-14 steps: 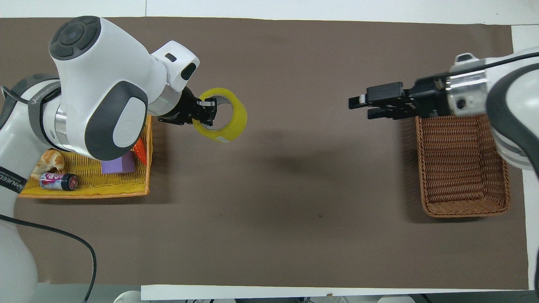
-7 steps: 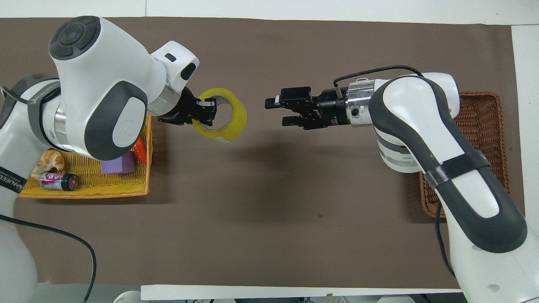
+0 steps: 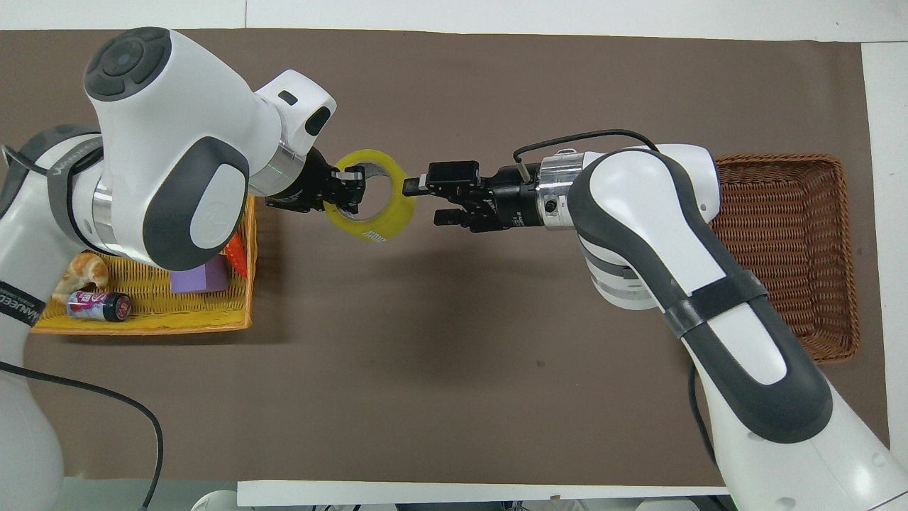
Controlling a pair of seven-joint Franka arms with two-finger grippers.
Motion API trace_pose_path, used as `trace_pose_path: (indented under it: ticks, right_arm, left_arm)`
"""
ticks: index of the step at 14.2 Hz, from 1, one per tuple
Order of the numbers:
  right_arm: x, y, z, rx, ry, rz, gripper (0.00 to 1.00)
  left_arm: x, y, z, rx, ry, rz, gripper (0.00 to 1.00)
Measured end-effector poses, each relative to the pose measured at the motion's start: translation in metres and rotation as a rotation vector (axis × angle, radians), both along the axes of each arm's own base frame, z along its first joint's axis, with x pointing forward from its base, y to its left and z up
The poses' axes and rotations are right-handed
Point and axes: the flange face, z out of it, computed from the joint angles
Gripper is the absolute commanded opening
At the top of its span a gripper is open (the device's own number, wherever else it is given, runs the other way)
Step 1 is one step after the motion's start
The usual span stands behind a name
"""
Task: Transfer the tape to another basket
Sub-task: 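Grasp the tape rim with the right gripper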
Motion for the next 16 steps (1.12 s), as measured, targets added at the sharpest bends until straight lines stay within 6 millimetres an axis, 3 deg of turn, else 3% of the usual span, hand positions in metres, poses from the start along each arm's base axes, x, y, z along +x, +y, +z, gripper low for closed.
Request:
trace_pose_path:
  ticks: [5, 10, 11, 13, 16]
  right_arm:
    - [-0.003, 0.013, 0.007, 0.003, -0.016, 0.016, 1.0]
    - [-0.006, 0.023, 0.007, -0.022, -0.039, -0.005, 0.85]
    - [-0.007, 0.025, 0.007, -0.026, -0.043, -0.005, 0.78]
    - [-0.007, 0.026, 0.007, -0.027, -0.045, -0.006, 0.55]
    - [-0.006, 0.024, 0.008, -0.025, -0.048, -0.006, 0.08]
  left_arm:
    - [0.0, 0.0, -0.002, 0.002, 0.004, 0.0, 0.02]
    - [-0.001, -0.001, -0.002, 0.003, 0.007, 0.0, 0.02]
    - [-0.001, 0.0, -0.003, 0.003, 0.007, 0.0, 0.02]
    - [-0.001, 0.0, -0.004, 0.005, 0.011, 0.0, 0.02]
    - [-0.002, 0.0, -0.006, 0.008, 0.015, 0.0, 0.02]
